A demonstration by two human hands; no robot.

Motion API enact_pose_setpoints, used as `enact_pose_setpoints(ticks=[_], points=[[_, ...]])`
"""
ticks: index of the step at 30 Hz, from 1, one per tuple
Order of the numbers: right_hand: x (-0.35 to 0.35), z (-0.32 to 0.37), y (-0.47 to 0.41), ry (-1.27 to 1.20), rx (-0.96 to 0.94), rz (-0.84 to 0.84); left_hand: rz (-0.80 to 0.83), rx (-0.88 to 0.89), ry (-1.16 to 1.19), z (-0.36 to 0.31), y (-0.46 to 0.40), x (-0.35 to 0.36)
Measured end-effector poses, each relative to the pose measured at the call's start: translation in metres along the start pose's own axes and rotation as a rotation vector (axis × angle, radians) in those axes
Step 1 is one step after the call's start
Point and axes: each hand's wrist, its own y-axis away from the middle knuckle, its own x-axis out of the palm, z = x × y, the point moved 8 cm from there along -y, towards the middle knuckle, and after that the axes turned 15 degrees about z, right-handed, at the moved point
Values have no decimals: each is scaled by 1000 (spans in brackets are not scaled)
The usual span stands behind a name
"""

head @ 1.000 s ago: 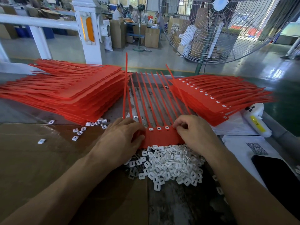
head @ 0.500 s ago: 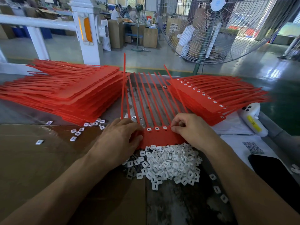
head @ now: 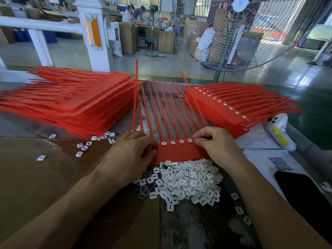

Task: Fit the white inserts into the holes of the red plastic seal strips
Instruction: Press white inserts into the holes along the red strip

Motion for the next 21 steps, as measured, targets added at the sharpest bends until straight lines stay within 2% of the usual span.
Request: enact_pose_setpoints(ticks=[12, 21], points=[[9, 17, 6, 197, -88, 47, 7, 0, 12, -1, 1, -1], [9, 13, 6, 109, -62, 81, 3, 0, 2, -1, 0, -2]])
